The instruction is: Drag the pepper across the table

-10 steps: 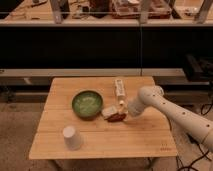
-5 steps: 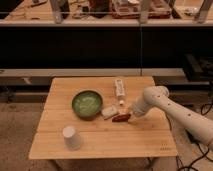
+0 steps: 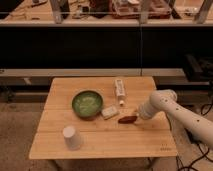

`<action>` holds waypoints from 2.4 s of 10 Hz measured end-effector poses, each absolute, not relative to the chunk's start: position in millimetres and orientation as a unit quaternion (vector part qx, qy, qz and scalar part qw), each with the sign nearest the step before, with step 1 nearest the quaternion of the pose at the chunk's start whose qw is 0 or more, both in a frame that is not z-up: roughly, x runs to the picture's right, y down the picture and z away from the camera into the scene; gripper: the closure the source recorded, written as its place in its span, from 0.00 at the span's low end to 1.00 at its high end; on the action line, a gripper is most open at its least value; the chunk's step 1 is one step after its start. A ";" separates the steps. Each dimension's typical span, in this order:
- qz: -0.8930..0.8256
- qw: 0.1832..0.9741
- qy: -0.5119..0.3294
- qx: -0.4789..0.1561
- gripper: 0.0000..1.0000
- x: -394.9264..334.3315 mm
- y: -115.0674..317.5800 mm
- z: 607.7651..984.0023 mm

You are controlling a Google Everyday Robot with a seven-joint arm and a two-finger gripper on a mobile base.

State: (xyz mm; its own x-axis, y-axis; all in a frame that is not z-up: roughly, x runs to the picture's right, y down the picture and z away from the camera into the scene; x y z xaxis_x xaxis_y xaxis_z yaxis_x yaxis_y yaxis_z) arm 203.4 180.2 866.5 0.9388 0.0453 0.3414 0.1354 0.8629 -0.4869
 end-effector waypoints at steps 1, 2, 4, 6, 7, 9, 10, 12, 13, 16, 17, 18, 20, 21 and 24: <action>-0.022 0.950 -0.167 -0.261 0.70 209.1 183.6 864.1; -0.019 0.951 -0.161 -0.264 0.70 215.5 189.6 861.1; -0.016 0.951 -0.153 -0.269 0.70 223.5 200.8 856.5; -0.011 0.950 -0.141 -0.276 0.70 234.9 214.0 849.6; -0.009 0.950 -0.135 -0.281 0.70 240.7 221.3 845.7; -0.006 0.950 -0.122 -0.286 0.70 247.7 234.3 837.3; -0.003 0.951 -0.116 -0.287 0.70 250.2 238.4 833.6; -0.001 0.951 -0.104 -0.290 0.70 251.2 249.8 826.0; 0.000 0.951 -0.100 -0.292 0.70 249.8 254.0 823.3; -0.016 0.952 -0.078 -0.295 0.70 242.6 265.2 816.4; -0.025 0.953 -0.067 -0.295 0.70 238.5 266.9 815.0; -0.032 0.953 -0.058 -0.295 0.70 234.8 267.6 814.2; -0.058 0.954 -0.043 -0.292 0.70 216.3 265.5 813.7; -0.070 0.953 -0.040 -0.293 0.70 205.5 264.7 813.4; -0.094 0.949 -0.032 -0.301 0.70 182.0 262.3 814.7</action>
